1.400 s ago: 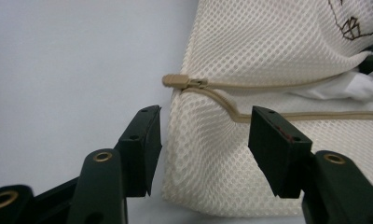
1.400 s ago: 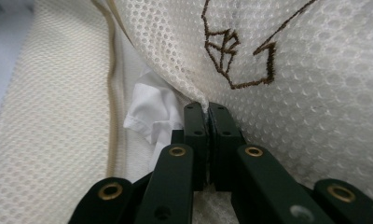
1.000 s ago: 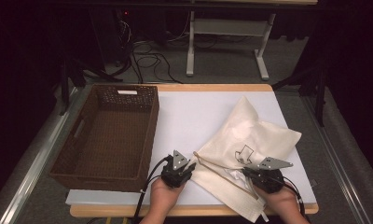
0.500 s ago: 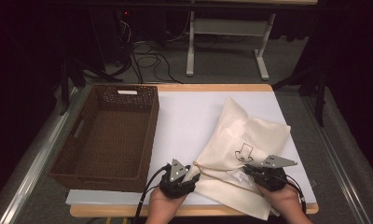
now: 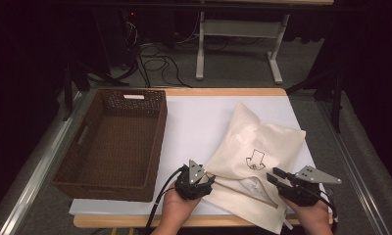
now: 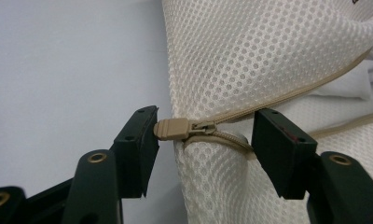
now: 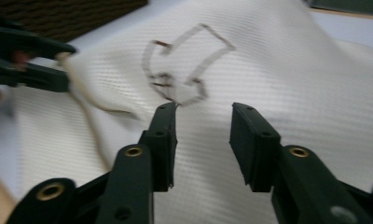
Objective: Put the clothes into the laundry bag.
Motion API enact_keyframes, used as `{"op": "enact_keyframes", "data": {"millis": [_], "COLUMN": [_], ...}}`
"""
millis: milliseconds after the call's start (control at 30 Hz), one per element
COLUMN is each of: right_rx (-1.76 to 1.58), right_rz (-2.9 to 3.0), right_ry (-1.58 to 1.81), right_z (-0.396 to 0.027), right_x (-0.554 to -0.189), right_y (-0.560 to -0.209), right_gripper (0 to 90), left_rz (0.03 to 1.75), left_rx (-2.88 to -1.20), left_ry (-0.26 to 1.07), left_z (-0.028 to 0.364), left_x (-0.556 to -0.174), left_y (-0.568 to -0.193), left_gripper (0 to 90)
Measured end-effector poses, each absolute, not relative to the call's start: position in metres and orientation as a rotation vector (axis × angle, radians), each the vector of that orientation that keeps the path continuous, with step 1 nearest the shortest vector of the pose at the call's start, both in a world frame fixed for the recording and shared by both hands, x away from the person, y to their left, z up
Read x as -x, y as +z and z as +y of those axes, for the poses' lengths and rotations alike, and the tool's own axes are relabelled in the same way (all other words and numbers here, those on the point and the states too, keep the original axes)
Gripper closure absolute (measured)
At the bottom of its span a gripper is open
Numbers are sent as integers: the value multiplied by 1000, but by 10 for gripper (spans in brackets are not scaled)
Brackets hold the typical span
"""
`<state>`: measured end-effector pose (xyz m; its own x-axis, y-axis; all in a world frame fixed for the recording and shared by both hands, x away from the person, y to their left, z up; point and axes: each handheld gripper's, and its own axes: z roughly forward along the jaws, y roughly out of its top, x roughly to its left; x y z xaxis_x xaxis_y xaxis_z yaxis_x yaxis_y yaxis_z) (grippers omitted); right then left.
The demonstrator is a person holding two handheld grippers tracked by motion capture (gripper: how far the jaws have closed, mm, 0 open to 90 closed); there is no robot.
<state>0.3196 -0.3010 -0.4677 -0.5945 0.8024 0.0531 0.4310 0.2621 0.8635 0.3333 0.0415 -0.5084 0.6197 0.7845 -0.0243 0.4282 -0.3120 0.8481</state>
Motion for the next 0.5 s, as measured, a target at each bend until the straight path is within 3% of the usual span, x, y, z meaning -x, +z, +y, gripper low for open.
{"op": "enact_keyframes", "data": {"millis": [133, 200, 300, 433, 500], "right_rx": [-1238, -1317, -1430, -1488, -1460], "right_rz": [2086, 2050, 2074, 2142, 2165], "right_ry": [1204, 1123, 1069, 1040, 1017], "right_z": [-323, -332, -339, -338, -333], "right_x": [-326, -330, -337, -342, -341], "right_y": [-476, -483, -495, -507, -509], "right_gripper": [465, 341, 257, 282, 403], "left_rz": [989, 988, 986, 988, 986], "left_rx": [-1922, -1918, -1919, -1930, -1931], "left_ry": [449, 453, 447, 430, 424], "left_z": [45, 45, 46, 48, 49], "left_x": [-339, -340, -341, -342, -342], "left_y": [-507, -507, -507, -508, -508], "left_gripper": [446, 477, 521, 579, 609]}}
